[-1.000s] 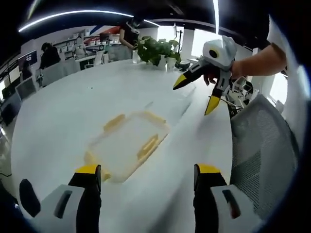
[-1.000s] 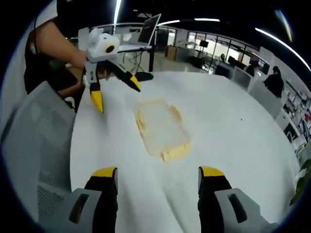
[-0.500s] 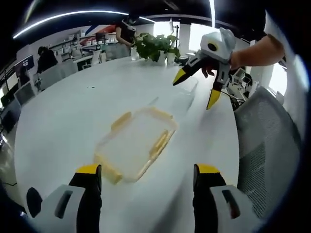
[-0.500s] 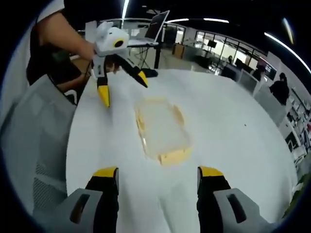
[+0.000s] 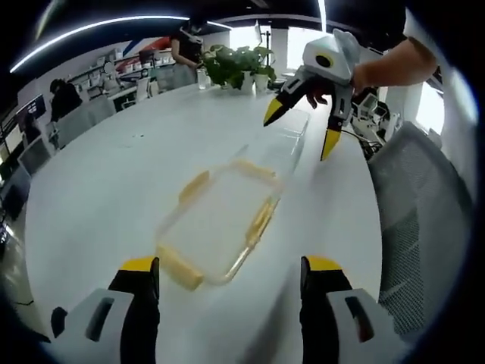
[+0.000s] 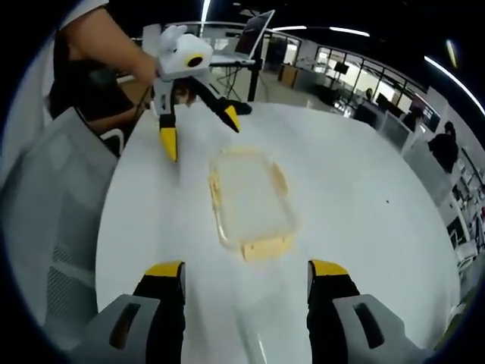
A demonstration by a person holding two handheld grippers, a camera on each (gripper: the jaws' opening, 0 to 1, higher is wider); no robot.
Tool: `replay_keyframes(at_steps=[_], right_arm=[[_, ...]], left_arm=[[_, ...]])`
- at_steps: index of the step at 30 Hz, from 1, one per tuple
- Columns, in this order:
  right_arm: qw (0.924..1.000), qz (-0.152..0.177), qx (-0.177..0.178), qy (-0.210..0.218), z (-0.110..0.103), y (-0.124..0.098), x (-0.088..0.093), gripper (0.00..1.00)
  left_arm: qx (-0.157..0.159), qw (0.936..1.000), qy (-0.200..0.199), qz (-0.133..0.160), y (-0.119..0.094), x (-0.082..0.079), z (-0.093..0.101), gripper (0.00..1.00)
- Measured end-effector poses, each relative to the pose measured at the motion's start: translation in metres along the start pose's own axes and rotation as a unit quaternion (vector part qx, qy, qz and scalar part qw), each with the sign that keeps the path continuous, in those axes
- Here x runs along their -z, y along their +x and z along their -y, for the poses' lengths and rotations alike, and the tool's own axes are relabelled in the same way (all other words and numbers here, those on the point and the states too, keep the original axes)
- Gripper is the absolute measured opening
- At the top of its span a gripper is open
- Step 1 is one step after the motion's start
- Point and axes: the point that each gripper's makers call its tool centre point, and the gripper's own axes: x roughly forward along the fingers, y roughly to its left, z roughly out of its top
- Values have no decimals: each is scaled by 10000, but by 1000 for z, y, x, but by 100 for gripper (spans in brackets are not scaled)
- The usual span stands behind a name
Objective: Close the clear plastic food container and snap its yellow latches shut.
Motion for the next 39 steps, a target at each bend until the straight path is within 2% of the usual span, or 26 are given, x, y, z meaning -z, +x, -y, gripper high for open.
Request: replay_keyframes(at_steps=[15,19,39], right_arm=[[9995,-119,-171,-231,9,12,-3,64],[9992,-179,-217,-289,10,16,-3,63],[9973,-328,-421,-513,17,30,-6,62]], left_arm=[[98,9993,315,-183,8,2,-13,74],[144,9980,537,-291,11,3,-15,73],[300,9946,846,-514,15,8,-27,72]])
